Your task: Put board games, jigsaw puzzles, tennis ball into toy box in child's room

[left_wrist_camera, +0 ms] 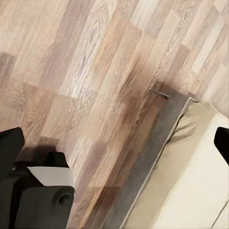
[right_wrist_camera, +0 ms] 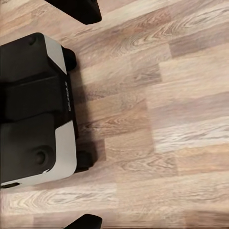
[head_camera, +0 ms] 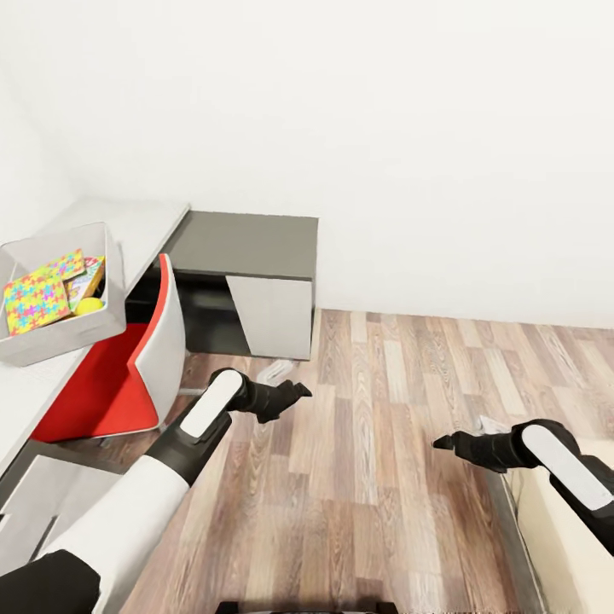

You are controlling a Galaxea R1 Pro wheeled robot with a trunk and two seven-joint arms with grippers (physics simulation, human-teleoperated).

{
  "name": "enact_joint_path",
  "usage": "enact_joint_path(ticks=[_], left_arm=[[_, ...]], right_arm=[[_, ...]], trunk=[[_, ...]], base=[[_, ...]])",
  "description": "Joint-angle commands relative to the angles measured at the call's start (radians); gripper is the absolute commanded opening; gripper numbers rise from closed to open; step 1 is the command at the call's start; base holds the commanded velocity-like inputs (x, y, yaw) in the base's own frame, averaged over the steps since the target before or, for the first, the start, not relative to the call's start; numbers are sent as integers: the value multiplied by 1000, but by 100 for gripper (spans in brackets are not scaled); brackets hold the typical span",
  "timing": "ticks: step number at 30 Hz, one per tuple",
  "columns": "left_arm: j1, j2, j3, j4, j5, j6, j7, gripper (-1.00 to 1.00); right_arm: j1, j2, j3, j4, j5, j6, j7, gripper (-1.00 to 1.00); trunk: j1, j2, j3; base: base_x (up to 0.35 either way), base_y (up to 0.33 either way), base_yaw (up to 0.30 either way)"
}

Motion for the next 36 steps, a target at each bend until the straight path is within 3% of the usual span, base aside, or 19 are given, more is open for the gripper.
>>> enact_joint_path(ticks=[1, 4, 5, 11, 12, 15, 19, 25, 28, 36], left_arm=[[5, 7, 3, 13, 5, -8, 5, 100], [33, 35, 10, 55, -11, -35, -10, 100], [89, 88, 15, 91, -33, -69, -55, 100], [198, 173, 17, 110, -61, -106, -160, 100], [198, 173, 17, 110, -61, -106, -160, 100], [250, 204, 17, 113, -69, -134, -203, 100], [281, 216, 17, 114, -72, -153, -220, 100], [354, 232, 11, 117, -77, -195, -242, 100], [372, 233, 8, 119, -84, -204, -246, 100], [440, 226, 5, 123, -146, -234, -261, 100]], right_arm=[[3, 7, 3, 4, 9, 0, -2, 100], [24, 35, 4, 15, 62, -1, 13, 100], [45, 74, 4, 29, 119, -1, 22, 100], [56, 131, 8, 94, 165, -27, 29, 100], [56, 131, 8, 94, 165, -27, 29, 100], [58, 165, 23, 124, 184, -58, 31, 100], [59, 182, 43, 148, 208, -81, 32, 100], [67, 213, 100, 220, 289, -149, 42, 100], [77, 220, 109, 239, 303, -162, 56, 100], [109, 230, 122, 265, 336, -179, 106, 100]], trunk=[[1, -2, -1], [1, -2, -1], [1, -2, 0], [1, -2, 2], [1, -2, 2], [1, -2, 3], [1, -2, 3], [1, -2, 3], [1, -2, 3], [1, -2, 4]], base=[[0, 0, -224], [0, 0, -176], [0, 0, -115], [0, 0, -77], [0, 0, -44], [0, 0, -28], [0, 0, -17], [0, 0, -7], [0, 0, -3], [0, 0, -22]])
